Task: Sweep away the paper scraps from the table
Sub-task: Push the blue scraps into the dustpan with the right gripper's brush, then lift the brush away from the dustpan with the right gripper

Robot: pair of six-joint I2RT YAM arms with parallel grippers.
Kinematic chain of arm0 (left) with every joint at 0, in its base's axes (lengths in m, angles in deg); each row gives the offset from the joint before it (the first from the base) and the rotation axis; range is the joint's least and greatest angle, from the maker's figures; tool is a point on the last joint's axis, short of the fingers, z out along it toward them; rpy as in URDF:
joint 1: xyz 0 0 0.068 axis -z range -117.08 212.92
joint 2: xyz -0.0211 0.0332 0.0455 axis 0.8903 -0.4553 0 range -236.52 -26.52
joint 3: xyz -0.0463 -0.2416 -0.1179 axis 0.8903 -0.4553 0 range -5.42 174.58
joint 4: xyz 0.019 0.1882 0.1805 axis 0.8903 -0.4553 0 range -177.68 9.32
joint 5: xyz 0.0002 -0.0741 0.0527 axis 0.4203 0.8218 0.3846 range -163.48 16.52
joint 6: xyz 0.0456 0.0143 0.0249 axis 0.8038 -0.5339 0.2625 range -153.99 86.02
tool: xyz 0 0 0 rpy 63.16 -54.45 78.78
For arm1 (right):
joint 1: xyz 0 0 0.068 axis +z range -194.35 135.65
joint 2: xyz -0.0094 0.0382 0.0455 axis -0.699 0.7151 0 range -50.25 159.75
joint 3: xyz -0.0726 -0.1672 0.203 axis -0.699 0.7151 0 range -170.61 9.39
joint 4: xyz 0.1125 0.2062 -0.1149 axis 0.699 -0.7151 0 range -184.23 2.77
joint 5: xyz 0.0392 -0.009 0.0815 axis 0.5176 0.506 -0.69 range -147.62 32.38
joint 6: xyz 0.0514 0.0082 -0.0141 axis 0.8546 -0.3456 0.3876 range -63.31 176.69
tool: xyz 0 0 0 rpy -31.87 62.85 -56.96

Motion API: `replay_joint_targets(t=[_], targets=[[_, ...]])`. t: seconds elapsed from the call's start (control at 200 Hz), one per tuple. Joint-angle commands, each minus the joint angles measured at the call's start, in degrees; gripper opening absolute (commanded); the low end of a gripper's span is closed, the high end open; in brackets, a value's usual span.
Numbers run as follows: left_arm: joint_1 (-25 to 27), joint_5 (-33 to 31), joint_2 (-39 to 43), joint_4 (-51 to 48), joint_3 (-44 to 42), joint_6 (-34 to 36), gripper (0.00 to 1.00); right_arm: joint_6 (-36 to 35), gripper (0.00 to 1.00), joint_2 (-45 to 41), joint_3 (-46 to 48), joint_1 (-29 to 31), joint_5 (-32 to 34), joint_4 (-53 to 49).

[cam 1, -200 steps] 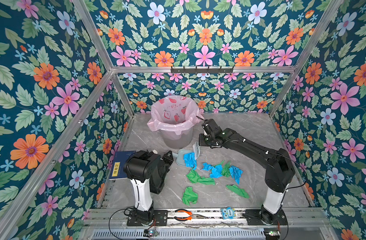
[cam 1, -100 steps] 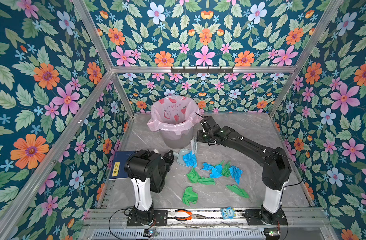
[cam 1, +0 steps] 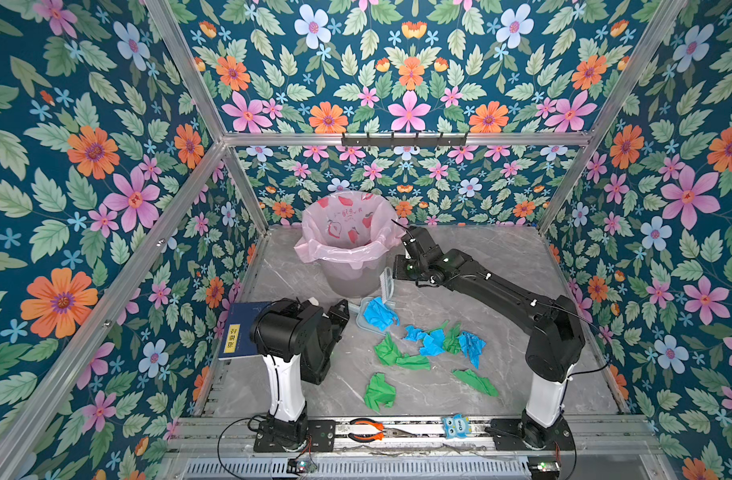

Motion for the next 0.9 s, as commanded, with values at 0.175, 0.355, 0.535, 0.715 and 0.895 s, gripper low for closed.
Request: replay_joint_targets(t=[0.175,0.355,0.535,0.715,0.895], targets=[[0.0,1.3,-0.3,1.9,0.9,-0.6,0.00,-2.0,0.00,-2.5,-0.3,-0.1,3.4,-1.5],[-0.1,2.0,-0.2,1.9,1.1,0.7,0.00,-3.7,0.00,-5.5,-0.1,-1.0,5.6,-3.3],[-0.1,3.6,0.5,1.9,1.4,0.9,0.00,-4.4,0.00,-10.9,4.5,-1.6,6.5,-4.1],[-0.1,6.0,1.9,1.9,1.8,-0.1,0.00,-4.2,0.00,-18.3,11.4,-3.0,7.0,-3.6],[-0.1,6.2,4.0,1.9,0.3,-2.1,0.00,-4.1,0.00,-21.6,15.0,-5.5,6.0,-4.0]])
